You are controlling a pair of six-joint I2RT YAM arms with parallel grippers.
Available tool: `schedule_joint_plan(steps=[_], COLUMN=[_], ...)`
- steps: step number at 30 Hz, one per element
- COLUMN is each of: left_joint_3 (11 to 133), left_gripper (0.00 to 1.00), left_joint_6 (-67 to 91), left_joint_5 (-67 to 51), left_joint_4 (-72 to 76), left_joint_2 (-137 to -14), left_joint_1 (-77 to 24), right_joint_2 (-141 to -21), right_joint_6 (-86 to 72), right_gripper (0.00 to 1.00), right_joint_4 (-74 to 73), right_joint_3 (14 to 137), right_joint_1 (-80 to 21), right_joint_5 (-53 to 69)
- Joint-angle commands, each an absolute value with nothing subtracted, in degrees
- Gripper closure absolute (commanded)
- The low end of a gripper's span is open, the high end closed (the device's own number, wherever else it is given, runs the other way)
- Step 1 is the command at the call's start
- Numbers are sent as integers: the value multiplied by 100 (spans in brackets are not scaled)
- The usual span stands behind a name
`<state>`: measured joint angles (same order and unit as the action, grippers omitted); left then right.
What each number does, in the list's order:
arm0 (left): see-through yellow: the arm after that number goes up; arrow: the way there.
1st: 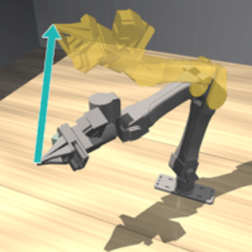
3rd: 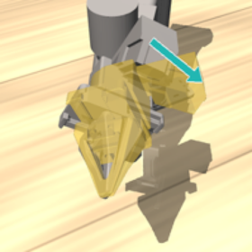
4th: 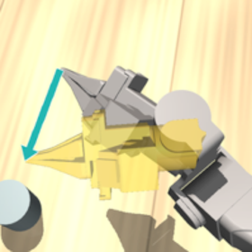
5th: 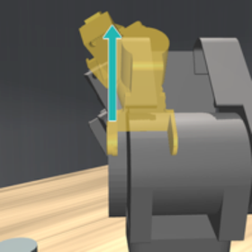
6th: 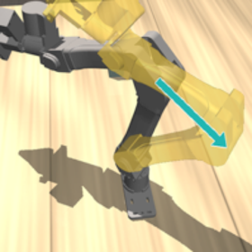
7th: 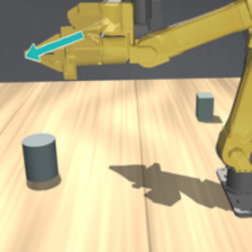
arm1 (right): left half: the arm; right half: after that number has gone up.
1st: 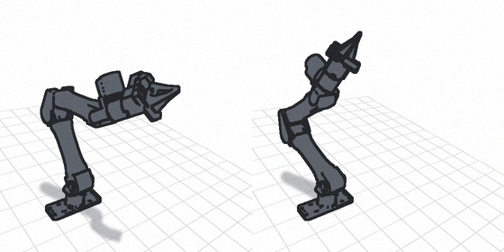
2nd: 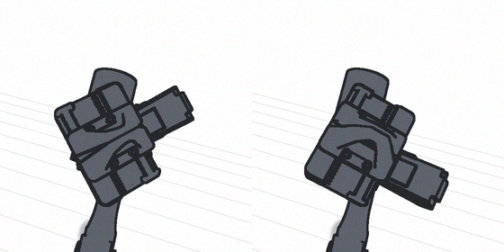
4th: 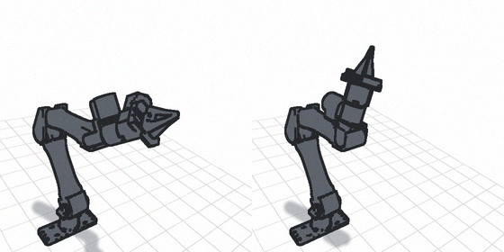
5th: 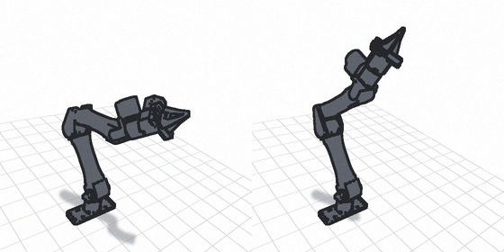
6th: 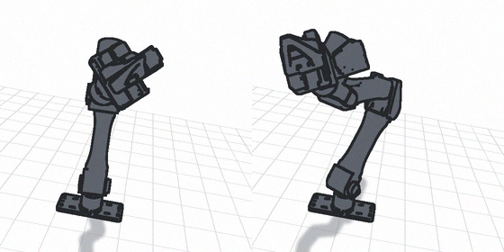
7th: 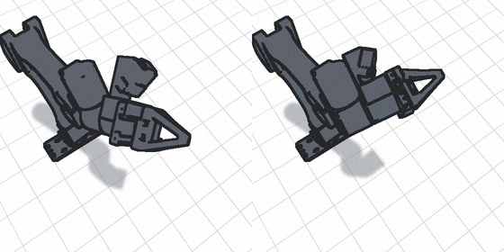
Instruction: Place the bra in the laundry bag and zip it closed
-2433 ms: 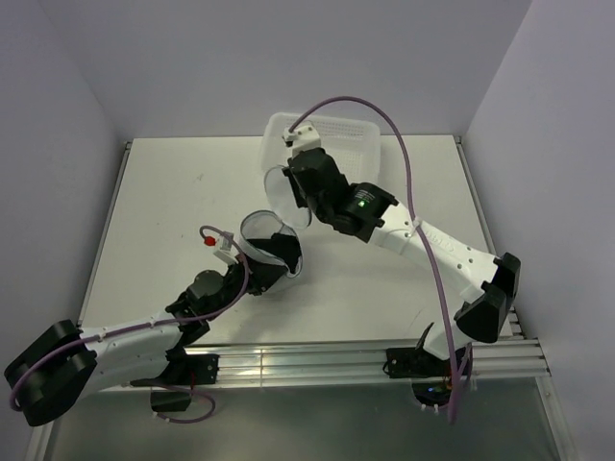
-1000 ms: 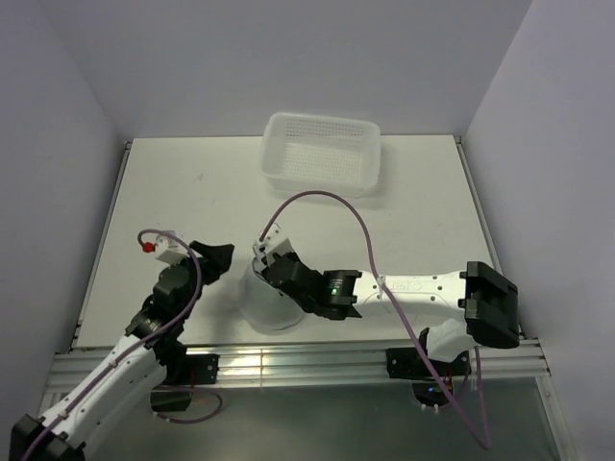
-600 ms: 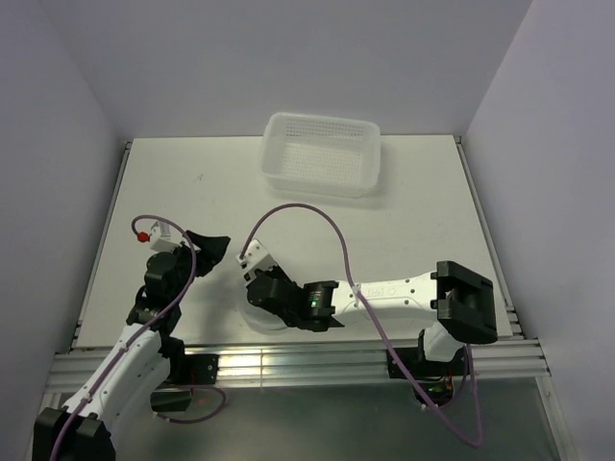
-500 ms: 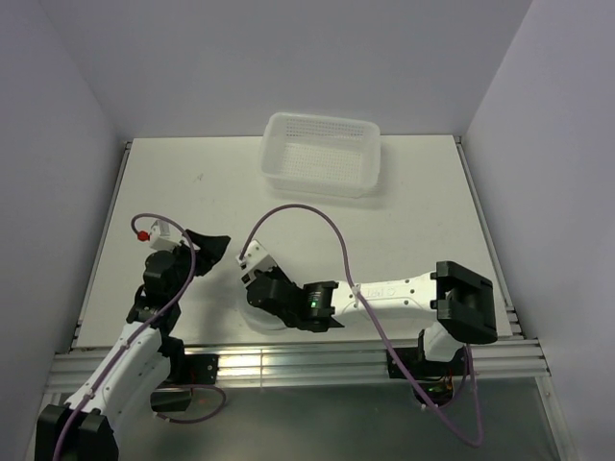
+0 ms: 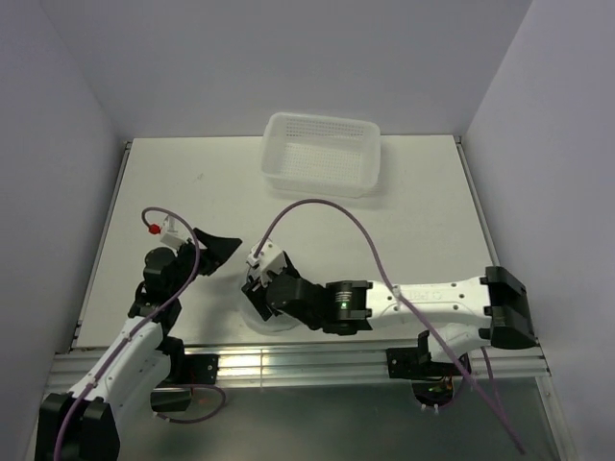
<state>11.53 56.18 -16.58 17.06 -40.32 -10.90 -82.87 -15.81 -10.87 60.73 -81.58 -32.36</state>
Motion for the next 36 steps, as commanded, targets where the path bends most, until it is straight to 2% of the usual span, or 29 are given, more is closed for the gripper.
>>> schedule_joint_plan(steps=[1, 5, 7, 12, 19, 22, 25, 26, 28, 29, 31, 32, 33, 35, 36], left_joint_3=[1511, 1643, 1775, 2013, 1934, 1890, 1863, 1855, 1846, 1854, 1872, 1898, 1907, 1942, 1977], left_gripper=[25, 20, 21, 17, 21, 30, 49, 59, 67, 81, 88, 96, 100, 100, 100], left_joint_6=[5528, 5528, 5581, 5581, 5669, 5608, 5616, 5634, 5651, 5686, 5695, 5695, 5713, 5730, 5748], left_joint_5=[-2232, -2433, -2627, -2751, -2725, -2619, -2619, -2619, -2663, -2654, -2619, -2602, -2549, -2313, -2216], left_joint_4=[2013, 2021, 2284, 2487, 2637, 2558, 2584, 2601, 2663, 2698, 2725, 2725, 2742, 2830, 2900], left_joint_2=[-4271, -4701, -5096, -5642, -5722, -5634, -5642, -5660, -5686, -5704, -5713, -5739, -5748, -5783, -5801], left_joint_1=[-1072, -1072, -1125, -1432, -1617, -1652, -1670, -1670, -1687, -1696, -1740, -1758, -1810, -1950, -1986], right_joint_2=[-7726, -7646, -7708, -7612, -7629, -7480, -7610, -7664, -7769, -7796, -7831, -7848, -7840, -7779, -7744], right_joint_6=[-1854, -1978, -2056, -2381, -2312, -2224, -2110, -1988, -1846, -1785, -1653, -1583, -1539, -1372, -1284], right_gripper=[30, 25, 25, 22, 16, 16, 16, 21, 26, 41, 55, 77, 88, 100, 100], right_joint_4=[-1186, -1336, -1467, -1547, -1608, -1381, -1353, -1380, -1292, -1275, -1161, -1143, -1108, -941, -853], right_joint_3=[6117, 6038, 5977, 5652, 5519, 5441, 5519, 5563, 5669, 5704, 5792, 5827, 5888, 5880, 5923], right_joint_1=[-8139, -7998, -7928, -7796, -7242, -7155, -7023, -7005, -6874, -6812, -6707, -6663, -6619, -6557, -6557], right_joint_5=[-2506, -2181, -2004, -2224, -2135, -1952, -1783, -1862, -1802, -1758, -1714, -1731, -1740, -1906, -1977])
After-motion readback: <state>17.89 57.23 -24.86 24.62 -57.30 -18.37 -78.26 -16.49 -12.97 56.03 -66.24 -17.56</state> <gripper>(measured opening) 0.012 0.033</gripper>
